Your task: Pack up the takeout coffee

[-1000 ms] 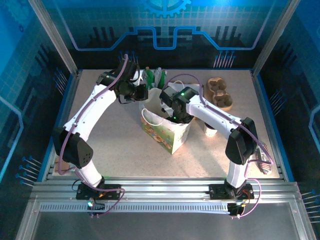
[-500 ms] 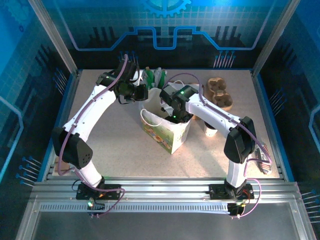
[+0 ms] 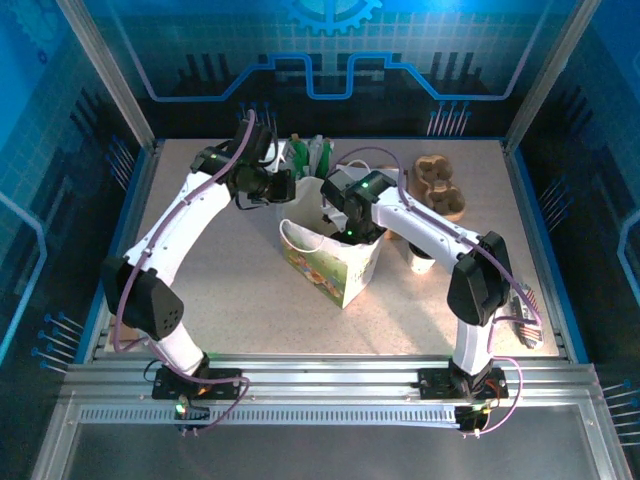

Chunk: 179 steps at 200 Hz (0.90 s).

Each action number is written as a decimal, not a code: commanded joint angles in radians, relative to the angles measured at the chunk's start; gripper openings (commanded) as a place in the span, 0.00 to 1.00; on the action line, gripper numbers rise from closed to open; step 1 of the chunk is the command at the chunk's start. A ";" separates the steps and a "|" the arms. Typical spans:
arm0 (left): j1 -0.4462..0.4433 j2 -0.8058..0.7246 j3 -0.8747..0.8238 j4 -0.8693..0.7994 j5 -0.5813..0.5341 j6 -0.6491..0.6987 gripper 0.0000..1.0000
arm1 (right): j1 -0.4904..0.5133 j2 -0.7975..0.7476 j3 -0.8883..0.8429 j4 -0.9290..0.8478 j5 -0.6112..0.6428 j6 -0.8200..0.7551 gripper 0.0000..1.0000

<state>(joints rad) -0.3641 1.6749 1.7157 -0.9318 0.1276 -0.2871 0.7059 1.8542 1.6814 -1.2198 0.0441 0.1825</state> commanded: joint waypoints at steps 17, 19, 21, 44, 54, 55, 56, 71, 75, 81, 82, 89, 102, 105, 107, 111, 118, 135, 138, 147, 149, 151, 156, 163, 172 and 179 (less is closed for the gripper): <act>-0.001 -0.020 -0.007 0.001 -0.002 0.014 0.16 | 0.024 0.039 -0.084 0.039 -0.069 0.026 0.53; -0.001 -0.020 -0.008 0.001 -0.002 0.014 0.17 | 0.026 0.040 -0.083 0.039 -0.067 0.026 0.53; -0.001 -0.020 -0.008 0.001 -0.003 0.014 0.17 | 0.027 0.041 -0.083 0.039 -0.066 0.027 0.53; -0.001 -0.021 -0.012 0.004 -0.002 0.014 0.18 | 0.035 0.053 -0.062 0.032 -0.073 0.028 0.53; -0.002 -0.018 -0.011 0.004 0.002 0.013 0.19 | 0.039 0.064 -0.033 0.013 -0.067 0.024 0.53; -0.002 -0.018 -0.011 0.004 0.002 0.014 0.19 | 0.039 0.065 -0.030 0.010 -0.066 0.023 0.53; -0.002 -0.018 -0.011 0.004 0.002 0.014 0.19 | 0.039 0.066 -0.027 0.009 -0.066 0.023 0.53; -0.003 -0.016 -0.012 0.005 0.007 0.012 0.19 | 0.038 0.080 0.016 -0.011 -0.073 0.018 0.53; -0.003 -0.016 -0.012 0.005 0.007 0.014 0.19 | 0.039 0.084 0.029 -0.016 -0.077 0.016 0.53; -0.003 -0.017 -0.012 0.005 0.007 0.015 0.19 | 0.040 0.093 0.045 -0.023 -0.081 0.013 0.53; -0.003 -0.017 -0.012 0.005 0.007 0.015 0.19 | 0.039 0.095 0.047 -0.026 -0.082 0.013 0.53; -0.003 -0.019 -0.012 0.006 0.007 0.016 0.19 | 0.039 0.106 0.059 -0.036 -0.081 0.012 0.53; -0.002 -0.028 -0.016 0.008 0.002 0.020 0.19 | 0.039 0.115 0.054 -0.035 -0.077 0.009 0.53; -0.002 -0.030 -0.018 0.010 0.001 0.020 0.19 | 0.038 0.116 0.048 -0.034 -0.076 0.010 0.53; -0.002 -0.031 -0.020 0.011 0.000 0.021 0.19 | 0.039 0.116 0.045 -0.031 -0.077 0.011 0.53; -0.003 -0.035 -0.023 0.012 -0.003 0.022 0.19 | 0.039 0.113 0.034 -0.025 -0.080 0.012 0.53; -0.002 -0.041 -0.031 0.018 -0.005 0.023 0.19 | 0.038 0.108 0.017 -0.010 -0.086 0.012 0.53; -0.003 -0.050 -0.041 0.032 -0.004 0.024 0.19 | 0.036 0.108 -0.003 0.008 -0.114 0.009 0.53; -0.002 -0.050 -0.042 0.034 -0.002 0.023 0.19 | 0.035 0.109 -0.005 0.010 -0.119 0.007 0.53; -0.002 -0.050 -0.044 0.039 0.001 0.023 0.19 | 0.036 0.111 -0.004 0.017 -0.138 0.003 0.53; -0.002 -0.050 -0.044 0.040 0.002 0.023 0.19 | 0.036 0.111 -0.002 0.017 -0.141 0.003 0.53; -0.002 -0.052 -0.044 0.040 0.002 0.023 0.19 | 0.036 0.112 -0.001 0.016 -0.145 0.002 0.53; -0.003 -0.052 -0.044 0.042 0.004 0.023 0.19 | 0.037 0.114 0.009 0.010 -0.148 -0.002 0.53; -0.003 -0.053 -0.045 0.045 0.004 0.024 0.19 | 0.038 0.115 0.028 -0.003 -0.142 -0.006 0.53; -0.003 -0.057 -0.050 0.048 0.004 0.024 0.19 | 0.032 0.114 0.046 -0.012 -0.135 -0.011 0.53; -0.003 -0.060 -0.053 0.051 0.004 0.027 0.19 | 0.026 0.118 0.061 -0.021 -0.136 -0.011 0.53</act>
<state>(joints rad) -0.3641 1.6463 1.6852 -0.8917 0.1272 -0.2848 0.7254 1.9045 1.7397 -1.2285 0.0017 0.1856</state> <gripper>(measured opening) 0.192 0.593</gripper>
